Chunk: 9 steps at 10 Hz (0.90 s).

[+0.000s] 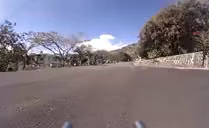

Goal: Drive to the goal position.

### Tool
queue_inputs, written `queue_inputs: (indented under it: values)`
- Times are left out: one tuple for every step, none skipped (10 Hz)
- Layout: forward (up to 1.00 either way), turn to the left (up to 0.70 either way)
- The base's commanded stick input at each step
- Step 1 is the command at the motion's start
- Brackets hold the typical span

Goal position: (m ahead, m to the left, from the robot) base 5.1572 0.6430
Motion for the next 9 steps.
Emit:
queue_inputs:
  values:
    - [0.50, 0.00]
    - [0.50, 0.00]
    - [0.50, 0.00]
    - [0.50, 0.00]
    - [0.50, 0.00]
    - [0.50, 0.00]
    - [0.50, 0.00]
    - [0.50, 0.00]
    - [0.50, 0.00]
